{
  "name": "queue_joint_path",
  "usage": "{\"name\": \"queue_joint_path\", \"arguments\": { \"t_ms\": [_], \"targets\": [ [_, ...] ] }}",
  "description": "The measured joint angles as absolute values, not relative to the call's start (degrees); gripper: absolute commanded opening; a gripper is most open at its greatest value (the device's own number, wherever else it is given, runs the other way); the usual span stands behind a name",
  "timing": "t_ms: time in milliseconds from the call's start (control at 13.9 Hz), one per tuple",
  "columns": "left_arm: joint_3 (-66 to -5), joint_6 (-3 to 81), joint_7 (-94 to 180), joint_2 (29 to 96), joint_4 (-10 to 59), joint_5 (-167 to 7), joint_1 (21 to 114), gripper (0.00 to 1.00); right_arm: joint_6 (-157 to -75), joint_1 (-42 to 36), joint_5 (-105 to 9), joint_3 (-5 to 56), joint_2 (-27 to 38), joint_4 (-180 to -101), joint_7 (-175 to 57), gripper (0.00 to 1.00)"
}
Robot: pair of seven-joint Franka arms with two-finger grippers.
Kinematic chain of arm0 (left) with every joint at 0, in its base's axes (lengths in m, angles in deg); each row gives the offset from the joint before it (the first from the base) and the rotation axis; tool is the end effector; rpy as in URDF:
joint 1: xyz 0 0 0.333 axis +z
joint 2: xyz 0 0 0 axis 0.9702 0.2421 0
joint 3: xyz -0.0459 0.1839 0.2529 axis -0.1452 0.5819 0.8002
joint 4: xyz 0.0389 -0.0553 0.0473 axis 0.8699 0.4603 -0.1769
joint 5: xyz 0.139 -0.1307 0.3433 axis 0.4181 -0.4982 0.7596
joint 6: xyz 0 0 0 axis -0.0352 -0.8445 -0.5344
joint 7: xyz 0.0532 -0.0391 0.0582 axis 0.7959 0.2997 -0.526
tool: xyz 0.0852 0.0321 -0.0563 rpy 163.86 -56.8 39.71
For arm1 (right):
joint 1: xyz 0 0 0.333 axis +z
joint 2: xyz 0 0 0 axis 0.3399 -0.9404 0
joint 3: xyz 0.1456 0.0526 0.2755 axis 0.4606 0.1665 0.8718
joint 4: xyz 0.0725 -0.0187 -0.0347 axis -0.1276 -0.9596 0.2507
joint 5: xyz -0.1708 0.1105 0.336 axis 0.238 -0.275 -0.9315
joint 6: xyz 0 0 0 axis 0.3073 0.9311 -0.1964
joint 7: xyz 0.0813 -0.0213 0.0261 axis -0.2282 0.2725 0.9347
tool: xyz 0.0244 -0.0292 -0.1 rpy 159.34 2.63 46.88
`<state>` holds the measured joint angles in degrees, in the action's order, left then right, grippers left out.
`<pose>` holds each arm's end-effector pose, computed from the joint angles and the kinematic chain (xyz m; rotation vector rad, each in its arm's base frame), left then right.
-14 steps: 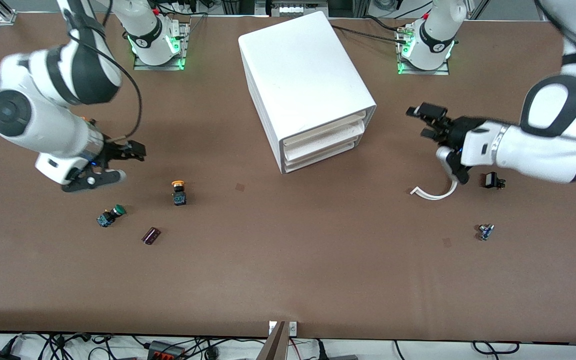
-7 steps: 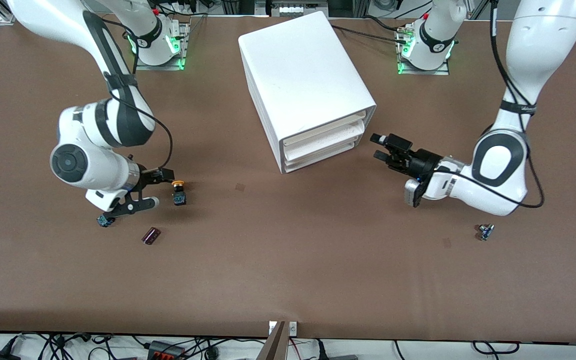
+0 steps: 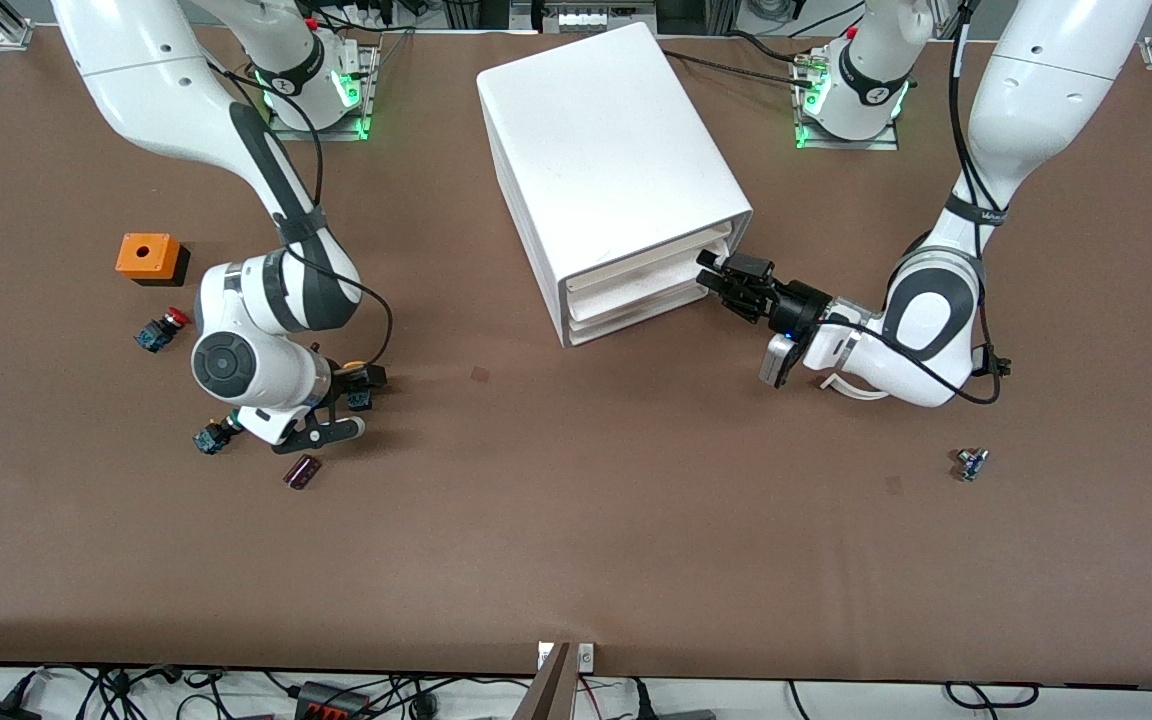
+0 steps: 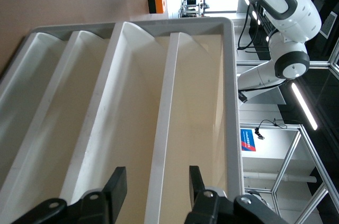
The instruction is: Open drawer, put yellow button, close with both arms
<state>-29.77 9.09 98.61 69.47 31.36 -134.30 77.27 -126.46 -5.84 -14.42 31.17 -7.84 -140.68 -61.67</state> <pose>0.5444 -0.2031 0.2428 1.6707 -0.4708 -0.4115 0.6280 0.1633 0.1933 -3.0733 -0.3837 0.2897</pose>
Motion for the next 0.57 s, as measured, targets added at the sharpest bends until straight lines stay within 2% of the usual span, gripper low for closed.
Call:
{"name": "queue_joint_path", "arguments": {
  "t_ms": [72, 215, 287, 430, 502, 574],
  "targets": [
    [-30.7, 10.7, 99.1, 69.2, 32.2, -134.3, 77.3, 0.48, -126.6, -5.4, -14.4, 31.2, -8.3, -140.6, -61.7, 1.0],
    [-33.1, 13.7, 100.3, 68.3, 34.5, -134.3, 77.3, 0.3, -126.7, -4.8, -14.4, 31.1, -8.9, -140.6, -61.7, 1.0],
    [-33.9, 14.4, 100.4, 67.7, 35.3, -134.3, 77.3, 0.18, -126.6, -4.7, -14.4, 31.0, -9.2, -140.6, -61.7, 0.99],
    [-34.3, 14.6, 100.5, 66.6, 36.3, -134.3, 77.5, 0.04, -126.6, -4.7, -14.4, 30.8, -9.6, -140.7, -61.7, 0.83],
    [-34.3, 14.6, 101.3, 66.4, 36.5, -134.3, 77.7, 0.01, -126.6, -4.7, -14.4, 30.6, -9.8, -140.7, -61.7, 0.72],
    [-34.4, 14.6, 101.8, 66.4, 36.7, -134.3, 77.8, 0.01, -126.6, -4.7, -14.4, 30.4, -9.9, -140.7, -61.7, 0.53]
  ]
}}
